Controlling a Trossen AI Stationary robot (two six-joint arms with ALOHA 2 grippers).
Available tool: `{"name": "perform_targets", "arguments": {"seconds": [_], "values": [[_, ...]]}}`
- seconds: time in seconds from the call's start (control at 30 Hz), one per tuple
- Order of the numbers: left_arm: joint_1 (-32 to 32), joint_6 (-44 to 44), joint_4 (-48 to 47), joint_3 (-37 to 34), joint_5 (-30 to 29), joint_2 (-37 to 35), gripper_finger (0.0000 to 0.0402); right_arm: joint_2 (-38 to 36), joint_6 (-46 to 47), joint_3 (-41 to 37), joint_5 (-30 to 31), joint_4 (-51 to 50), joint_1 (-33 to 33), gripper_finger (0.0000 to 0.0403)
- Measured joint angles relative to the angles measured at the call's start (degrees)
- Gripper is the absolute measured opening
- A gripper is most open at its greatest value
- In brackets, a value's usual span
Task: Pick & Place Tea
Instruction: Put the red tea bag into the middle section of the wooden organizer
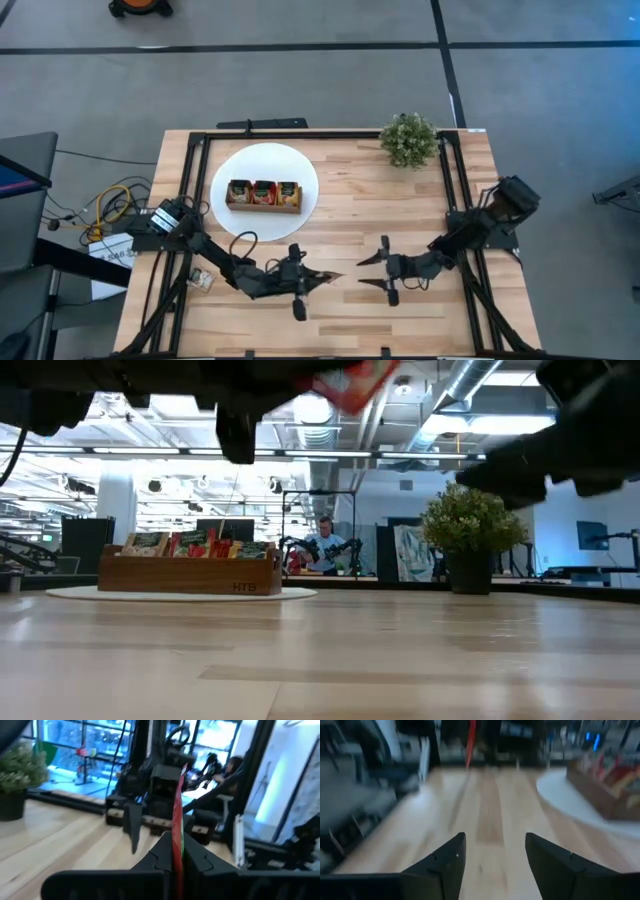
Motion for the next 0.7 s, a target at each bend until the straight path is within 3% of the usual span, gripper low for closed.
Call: {"name": "perform_targets", "arguments": {"seconds": [0.13, 0.27, 0.37, 0.5, 0.7], "values": [[0.0, 1.1, 0.0, 1.8, 2.3, 0.1, 0.0002, 7.2, -2.4, 2.9, 0.2, 16.7, -1.3, 0.0176], [0.0, 3.0, -2.6, 4.1, 2.6, 0.1, 0.0003, 13.3, -3.2, 6.7, 0.1, 25.8, -2.3, 0.0155], [0.0, 3.6, -4.5, 5.1, 2.6, 0.1, 0.0003, 14.8, -3.5, 8.8, -0.2, 26.2, -2.5, 0.0138], [0.0, 3.5, -5.8, 5.2, 2.6, 0.2, 0.0003, 14.5, -5.8, 9.8, -5.4, 26.5, -2.3, 0.0117], [0.0, 3.5, -5.9, 5.3, 2.5, 0.2, 0.0004, 13.5, -8.1, 10.5, -6.4, 26.4, -1.9, 0.0099]]}}
